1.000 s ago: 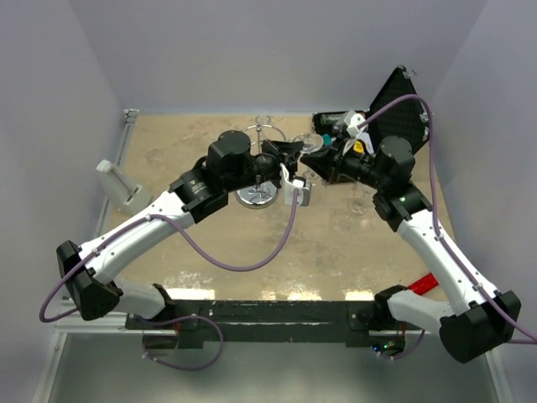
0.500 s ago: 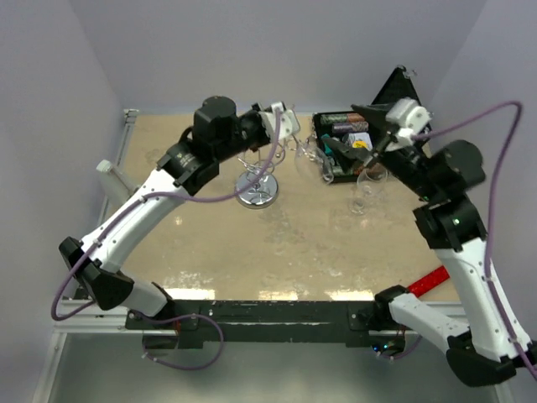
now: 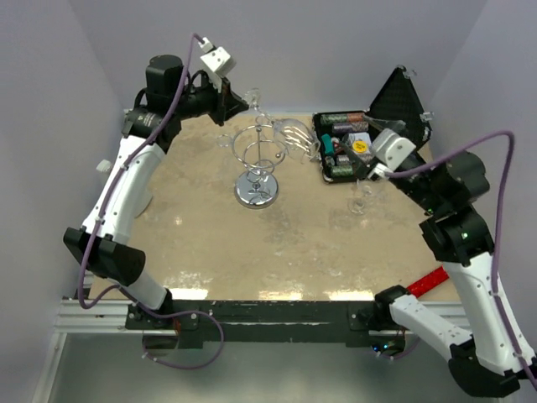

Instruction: Take the wine glass off the wine glass rack

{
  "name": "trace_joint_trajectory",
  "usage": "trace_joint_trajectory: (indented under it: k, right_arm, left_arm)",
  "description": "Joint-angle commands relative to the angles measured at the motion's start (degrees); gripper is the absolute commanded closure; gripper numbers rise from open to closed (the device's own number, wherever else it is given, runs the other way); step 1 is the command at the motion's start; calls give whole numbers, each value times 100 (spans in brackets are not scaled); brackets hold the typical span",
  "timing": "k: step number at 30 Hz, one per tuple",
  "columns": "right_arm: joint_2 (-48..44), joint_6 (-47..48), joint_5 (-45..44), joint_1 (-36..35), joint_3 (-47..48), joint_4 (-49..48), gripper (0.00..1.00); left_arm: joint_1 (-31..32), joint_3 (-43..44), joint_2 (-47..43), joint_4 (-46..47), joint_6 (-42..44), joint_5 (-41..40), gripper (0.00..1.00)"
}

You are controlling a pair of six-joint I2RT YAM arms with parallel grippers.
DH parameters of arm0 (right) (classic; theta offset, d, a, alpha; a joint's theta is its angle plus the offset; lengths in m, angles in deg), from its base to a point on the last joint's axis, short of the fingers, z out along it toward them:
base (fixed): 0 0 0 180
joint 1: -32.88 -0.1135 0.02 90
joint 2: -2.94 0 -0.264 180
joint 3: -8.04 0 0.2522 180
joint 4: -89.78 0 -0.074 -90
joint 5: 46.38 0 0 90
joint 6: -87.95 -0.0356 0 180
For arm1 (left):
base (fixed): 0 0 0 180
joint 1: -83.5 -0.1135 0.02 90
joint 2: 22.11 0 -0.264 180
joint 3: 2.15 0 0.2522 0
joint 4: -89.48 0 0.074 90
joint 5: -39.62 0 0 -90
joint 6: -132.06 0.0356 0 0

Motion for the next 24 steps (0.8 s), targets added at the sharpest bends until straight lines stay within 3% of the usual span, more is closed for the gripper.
trace_joint_trajectory:
  k: [1,5,16,24]
  right_arm:
    - [246,689,327,-4,-152,431,37]
    - [475,953,573,-4,-125,370,37]
    - [792,540,1249,-4,85,220,42]
    - [871,355,1777,-4,332,729,43]
  left_arm:
    - [-141,14,-121,671,-1184,1081,100]
    - [-159,-100,-165,776,-1325,1195,100]
    - [-168,-373,-367,952,-1439,1038,100]
    - [-326,-390,-315,1049,-1509,1037,100]
